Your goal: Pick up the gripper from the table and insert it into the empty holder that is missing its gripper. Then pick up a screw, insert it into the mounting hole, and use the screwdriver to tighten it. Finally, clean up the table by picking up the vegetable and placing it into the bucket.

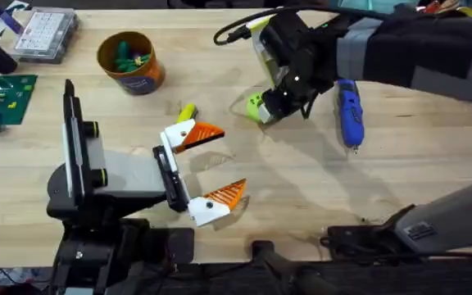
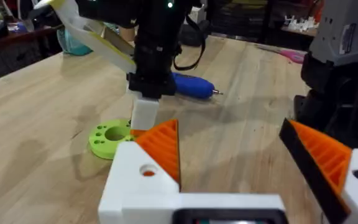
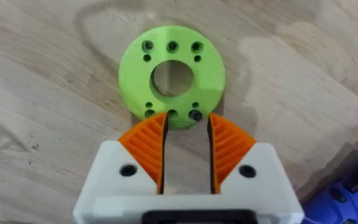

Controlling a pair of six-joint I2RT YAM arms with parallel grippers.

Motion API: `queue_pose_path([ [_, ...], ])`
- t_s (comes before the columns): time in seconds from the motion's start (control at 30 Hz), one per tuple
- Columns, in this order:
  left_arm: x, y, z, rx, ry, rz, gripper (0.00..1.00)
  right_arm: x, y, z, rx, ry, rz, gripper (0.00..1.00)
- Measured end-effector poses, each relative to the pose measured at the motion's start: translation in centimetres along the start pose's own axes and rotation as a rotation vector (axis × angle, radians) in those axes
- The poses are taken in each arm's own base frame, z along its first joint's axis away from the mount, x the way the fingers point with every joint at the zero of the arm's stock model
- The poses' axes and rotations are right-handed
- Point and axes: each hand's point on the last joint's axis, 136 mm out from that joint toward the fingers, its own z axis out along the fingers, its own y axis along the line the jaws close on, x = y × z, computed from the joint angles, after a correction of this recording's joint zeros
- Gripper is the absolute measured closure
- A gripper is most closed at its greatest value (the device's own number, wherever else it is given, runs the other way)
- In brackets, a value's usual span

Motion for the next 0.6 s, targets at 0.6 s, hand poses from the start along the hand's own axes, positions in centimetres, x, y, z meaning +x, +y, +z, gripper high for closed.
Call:
queue_pose_path([
  [0.6, 0.00, 0.00, 0.00, 0.000, 0.000, 0.000, 0.015, -0.57, -0.01, -0.39, 0.000, -0.014, 0.001, 0.632],
])
